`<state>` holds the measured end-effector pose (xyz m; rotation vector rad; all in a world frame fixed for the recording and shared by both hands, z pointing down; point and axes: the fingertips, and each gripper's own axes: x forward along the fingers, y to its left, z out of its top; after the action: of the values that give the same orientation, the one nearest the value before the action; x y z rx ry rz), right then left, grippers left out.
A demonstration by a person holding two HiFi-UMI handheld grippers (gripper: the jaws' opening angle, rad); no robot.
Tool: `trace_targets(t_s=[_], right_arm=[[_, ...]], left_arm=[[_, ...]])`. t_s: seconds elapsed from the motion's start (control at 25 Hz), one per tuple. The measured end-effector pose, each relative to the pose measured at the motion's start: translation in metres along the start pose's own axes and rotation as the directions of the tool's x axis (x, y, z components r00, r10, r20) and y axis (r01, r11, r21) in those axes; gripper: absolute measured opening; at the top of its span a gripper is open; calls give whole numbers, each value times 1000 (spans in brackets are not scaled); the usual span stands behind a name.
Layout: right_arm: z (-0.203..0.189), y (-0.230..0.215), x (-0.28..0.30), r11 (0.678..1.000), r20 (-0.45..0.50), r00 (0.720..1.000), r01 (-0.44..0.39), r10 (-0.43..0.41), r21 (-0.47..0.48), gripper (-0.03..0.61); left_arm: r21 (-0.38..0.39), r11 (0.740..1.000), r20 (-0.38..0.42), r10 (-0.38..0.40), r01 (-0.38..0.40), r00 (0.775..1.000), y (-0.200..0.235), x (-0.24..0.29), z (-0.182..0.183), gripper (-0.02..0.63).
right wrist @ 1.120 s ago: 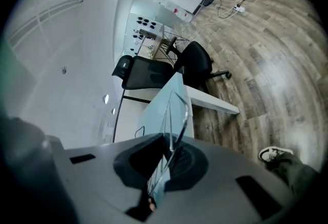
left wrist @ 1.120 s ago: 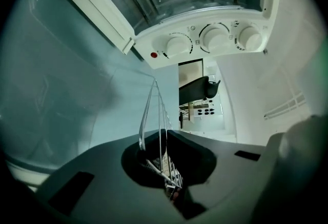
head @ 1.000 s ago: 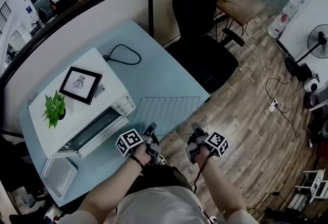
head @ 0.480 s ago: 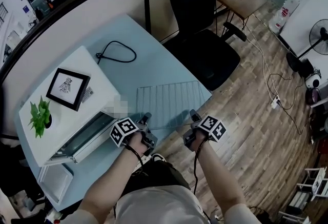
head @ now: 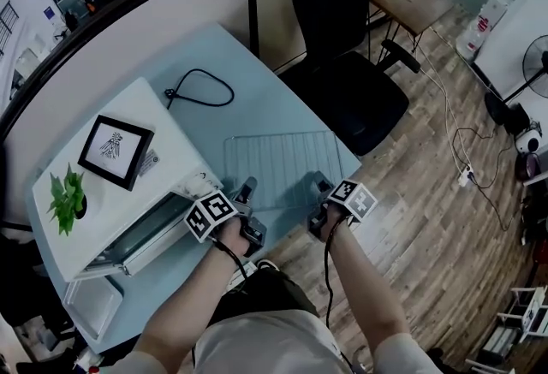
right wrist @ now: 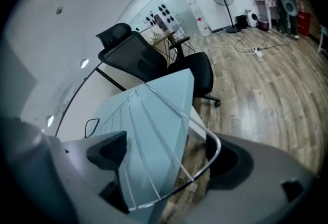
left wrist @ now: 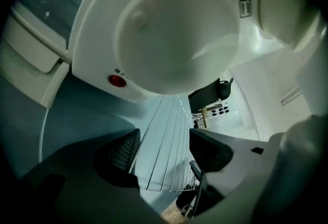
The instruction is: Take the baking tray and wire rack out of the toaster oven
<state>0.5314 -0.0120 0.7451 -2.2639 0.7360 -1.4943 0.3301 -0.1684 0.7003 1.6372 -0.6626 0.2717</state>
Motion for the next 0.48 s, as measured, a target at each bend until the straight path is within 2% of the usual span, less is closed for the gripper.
trace_targets(t_s=[0.12, 0.24, 0.32, 0.4, 0.48], right_arm=[[5, 1, 11, 999, 3, 1000, 2, -2, -35, 513], [10, 2, 13, 998, 10, 1000, 15, -14, -63, 528], [11, 3, 14, 995, 12, 1000, 23, -21, -97, 534], [10, 3, 15, 993, 6, 1000, 29, -29, -118, 535], [10, 1, 15, 991, 2, 999, 36, -36, -129, 539]], left_arm=[[116, 993, 12, 21, -22, 1000, -5, 1, 2, 334], [257, 963, 10, 84, -83, 996, -7, 2, -4, 371], [374, 917, 10, 146, -139, 989, -5, 3, -10, 385], [488, 851, 17, 215, -196, 976, -1, 4, -14, 399], [568, 789, 35, 261, -234, 965, 3, 5, -16, 416]])
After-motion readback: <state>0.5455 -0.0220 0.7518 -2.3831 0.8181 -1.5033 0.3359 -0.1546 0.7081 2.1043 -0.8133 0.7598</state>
